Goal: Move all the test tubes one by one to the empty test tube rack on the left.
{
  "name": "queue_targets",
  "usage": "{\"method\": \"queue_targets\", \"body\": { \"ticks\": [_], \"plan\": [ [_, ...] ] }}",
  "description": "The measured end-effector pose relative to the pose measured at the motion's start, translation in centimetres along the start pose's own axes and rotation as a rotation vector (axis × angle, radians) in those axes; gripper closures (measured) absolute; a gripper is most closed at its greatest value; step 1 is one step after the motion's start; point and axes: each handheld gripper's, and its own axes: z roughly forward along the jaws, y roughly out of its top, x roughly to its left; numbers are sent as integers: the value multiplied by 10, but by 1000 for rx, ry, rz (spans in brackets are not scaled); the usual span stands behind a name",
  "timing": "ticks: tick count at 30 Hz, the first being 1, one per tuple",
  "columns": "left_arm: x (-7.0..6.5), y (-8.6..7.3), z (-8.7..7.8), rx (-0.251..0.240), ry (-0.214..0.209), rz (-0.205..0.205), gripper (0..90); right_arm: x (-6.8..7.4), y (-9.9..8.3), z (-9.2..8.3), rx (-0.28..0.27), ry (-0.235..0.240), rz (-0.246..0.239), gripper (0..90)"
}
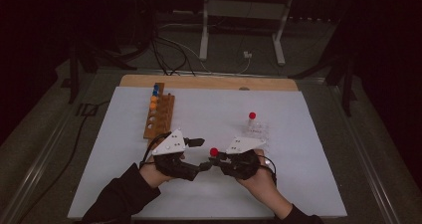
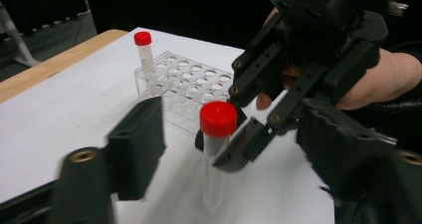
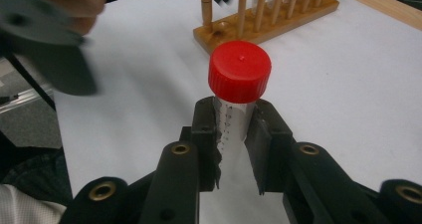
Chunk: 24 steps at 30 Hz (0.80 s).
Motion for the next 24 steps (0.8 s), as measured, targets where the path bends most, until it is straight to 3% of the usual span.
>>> {"method": "queue_targets", "body": {
  "ticks": [5, 16, 24],
  "plan": [
    [4, 0, 9, -2, 18, -2, 449, 2, 1, -1, -4, 7, -5, 752],
    [5, 0, 19, 26, -13, 21, 689, 2, 2, -3, -9, 3, -7, 752],
    [5, 1, 19, 20, -11, 29, 718, 0, 1, -4, -17, 9, -1, 751]
  ]
}}
